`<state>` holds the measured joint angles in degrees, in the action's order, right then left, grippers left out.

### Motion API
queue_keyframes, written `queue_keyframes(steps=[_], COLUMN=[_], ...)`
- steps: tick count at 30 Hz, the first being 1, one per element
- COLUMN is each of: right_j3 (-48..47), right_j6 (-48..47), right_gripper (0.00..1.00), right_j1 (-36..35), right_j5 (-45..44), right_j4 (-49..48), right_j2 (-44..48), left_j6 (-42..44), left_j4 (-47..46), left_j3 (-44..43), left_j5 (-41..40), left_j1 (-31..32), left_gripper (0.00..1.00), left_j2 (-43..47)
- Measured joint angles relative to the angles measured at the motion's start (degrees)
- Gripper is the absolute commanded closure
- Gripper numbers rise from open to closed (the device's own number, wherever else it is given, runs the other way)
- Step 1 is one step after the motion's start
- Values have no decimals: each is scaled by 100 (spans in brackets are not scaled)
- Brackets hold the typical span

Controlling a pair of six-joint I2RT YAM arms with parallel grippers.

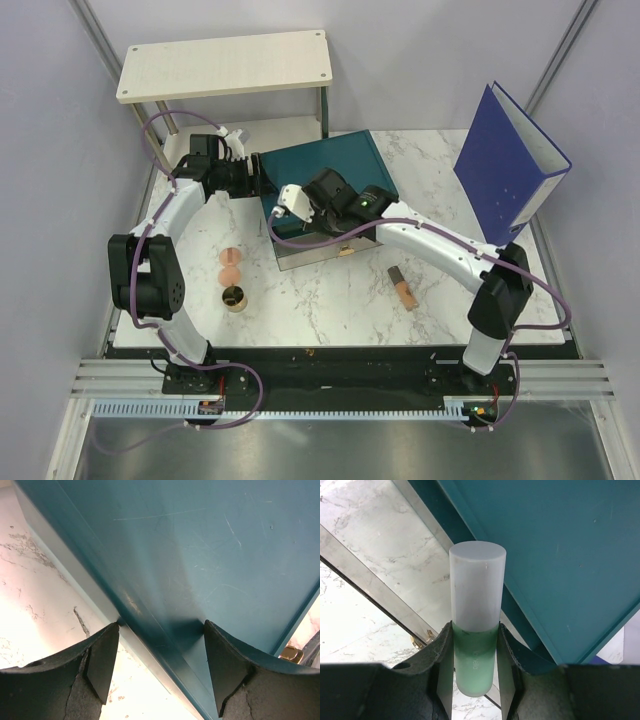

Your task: Organize the makeup

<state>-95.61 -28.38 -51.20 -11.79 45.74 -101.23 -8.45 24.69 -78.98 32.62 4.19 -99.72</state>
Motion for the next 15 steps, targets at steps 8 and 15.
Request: queue_keyframes(steps=[8, 15], right_j3=[-269, -658], right_j6=[4, 144], right_gripper=[49, 46], right_j1=[-9, -28], right_j5=[-107, -549], right_j4=[330, 592], right_j2=[-372, -699], left_j6=[0, 50], left_j4=[0, 9], left_j3=[0, -4], left_j5=[4, 11], left_j1=[0, 0], left_gripper=[25, 25], left_j2=[0, 0])
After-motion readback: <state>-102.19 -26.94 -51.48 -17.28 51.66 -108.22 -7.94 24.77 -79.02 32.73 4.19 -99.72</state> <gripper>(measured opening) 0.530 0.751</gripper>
